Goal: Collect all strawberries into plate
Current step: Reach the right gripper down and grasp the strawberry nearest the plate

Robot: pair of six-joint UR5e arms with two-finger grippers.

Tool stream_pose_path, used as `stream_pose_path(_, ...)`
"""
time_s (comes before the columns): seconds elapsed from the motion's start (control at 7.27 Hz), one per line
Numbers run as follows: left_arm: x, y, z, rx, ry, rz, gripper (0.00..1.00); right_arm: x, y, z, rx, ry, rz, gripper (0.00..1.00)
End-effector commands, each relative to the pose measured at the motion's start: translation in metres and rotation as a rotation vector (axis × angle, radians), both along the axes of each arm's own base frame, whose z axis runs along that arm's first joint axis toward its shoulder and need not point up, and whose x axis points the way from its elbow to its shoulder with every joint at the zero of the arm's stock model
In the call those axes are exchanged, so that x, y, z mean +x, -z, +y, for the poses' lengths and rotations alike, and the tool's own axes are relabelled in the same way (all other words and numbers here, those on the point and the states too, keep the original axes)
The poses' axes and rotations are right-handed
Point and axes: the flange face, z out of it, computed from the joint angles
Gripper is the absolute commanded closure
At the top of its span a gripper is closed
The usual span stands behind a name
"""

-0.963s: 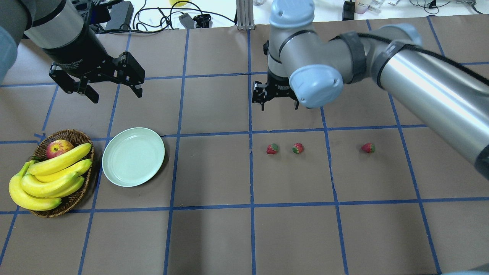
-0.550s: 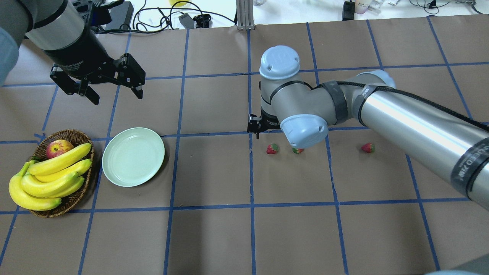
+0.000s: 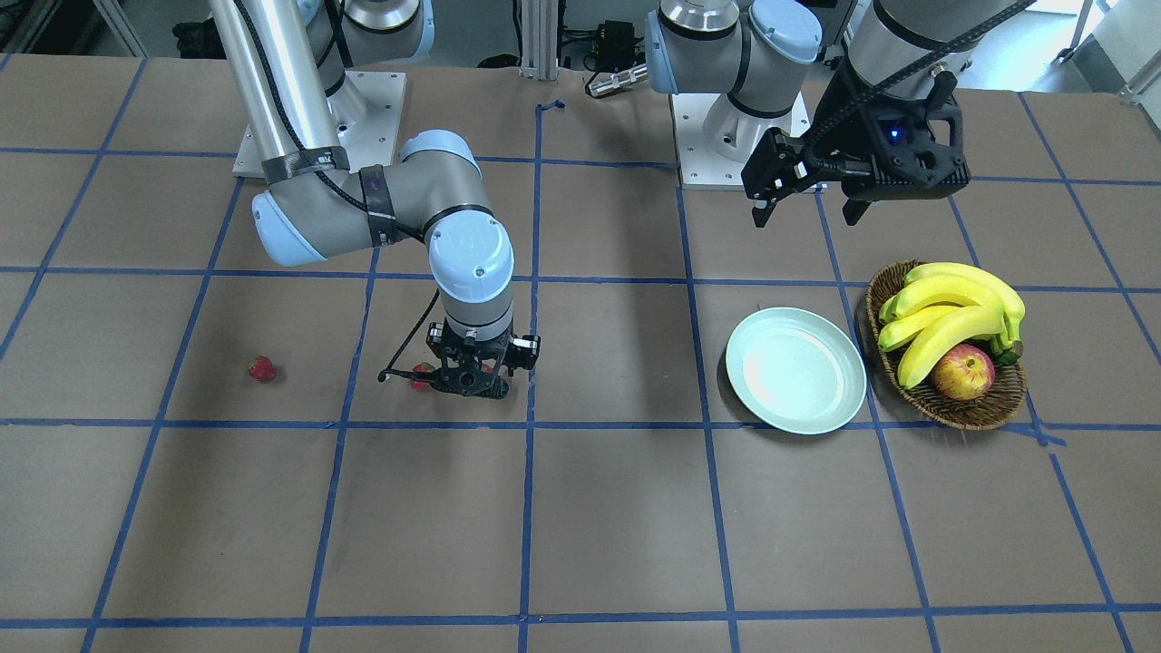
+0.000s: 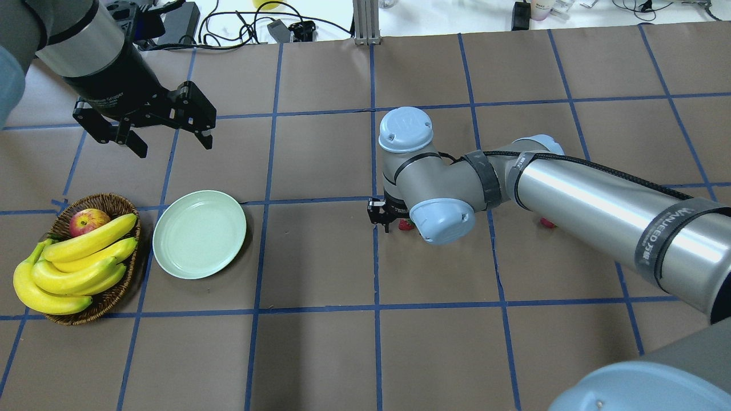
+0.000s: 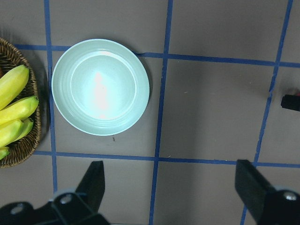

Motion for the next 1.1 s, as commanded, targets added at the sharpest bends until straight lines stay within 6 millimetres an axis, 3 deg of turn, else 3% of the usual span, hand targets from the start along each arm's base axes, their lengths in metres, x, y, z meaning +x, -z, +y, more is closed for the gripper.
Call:
stream_pose_path(0.0, 0.0, 0.0, 0.0, 0.002, -0.001, -0.003, 0.0, 0.001, -0.004, -0.004, -0.012, 0.001, -0.002, 1.0)
stream_pose_path(0.41, 0.001, 0.001, -0.001, 0.0, -0.001, -0.002, 0.0, 0.013, -0.024, -0.012, -0.03, 0.039, -0.065, 1.0)
stream_pose_path(0.69, 0.003, 0.001, 0.0, 0.004, -0.001, -0.023, 0.0, 0.08, -0.04, 0.012, -0.06, 0.059, -0.15, 1.0)
stream_pose_path(0.96, 0.003, 0.004, 0.001, 0.01, 0.0, -0.022, 0.0, 0.132, -0.024, 0.029, -0.091, 0.016, -0.183, 1.0)
